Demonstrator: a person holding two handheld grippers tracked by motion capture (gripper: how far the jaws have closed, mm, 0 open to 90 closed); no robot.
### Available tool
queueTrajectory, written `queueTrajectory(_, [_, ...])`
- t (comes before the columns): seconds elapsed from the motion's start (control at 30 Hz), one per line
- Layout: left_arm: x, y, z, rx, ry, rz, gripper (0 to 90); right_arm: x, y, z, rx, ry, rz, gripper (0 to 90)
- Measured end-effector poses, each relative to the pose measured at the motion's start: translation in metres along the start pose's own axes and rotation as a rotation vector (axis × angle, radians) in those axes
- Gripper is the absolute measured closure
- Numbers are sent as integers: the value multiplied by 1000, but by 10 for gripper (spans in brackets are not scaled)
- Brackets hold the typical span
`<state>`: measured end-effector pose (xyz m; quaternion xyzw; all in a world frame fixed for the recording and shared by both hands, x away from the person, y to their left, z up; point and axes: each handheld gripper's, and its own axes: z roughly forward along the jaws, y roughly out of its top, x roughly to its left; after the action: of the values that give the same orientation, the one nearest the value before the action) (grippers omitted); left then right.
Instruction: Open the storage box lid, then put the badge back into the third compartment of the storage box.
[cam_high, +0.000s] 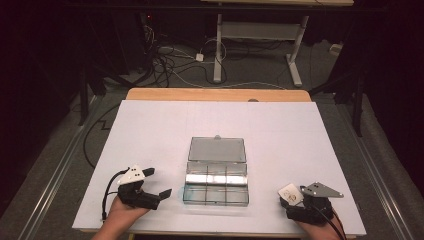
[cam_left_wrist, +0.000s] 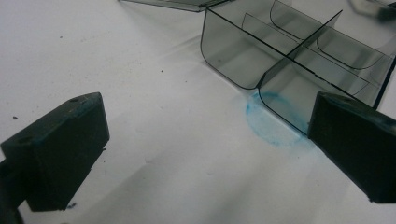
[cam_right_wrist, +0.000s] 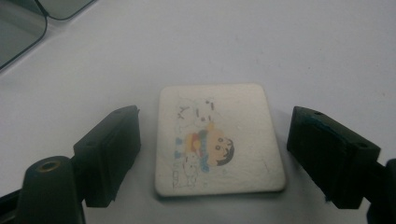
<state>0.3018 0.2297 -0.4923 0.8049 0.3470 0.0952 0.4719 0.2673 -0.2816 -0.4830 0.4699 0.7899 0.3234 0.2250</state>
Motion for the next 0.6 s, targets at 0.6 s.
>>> queueTrajectory(0.6, [-1,0,0,-1,-8,10,0,-2,1,1,-20,7,-11,332])
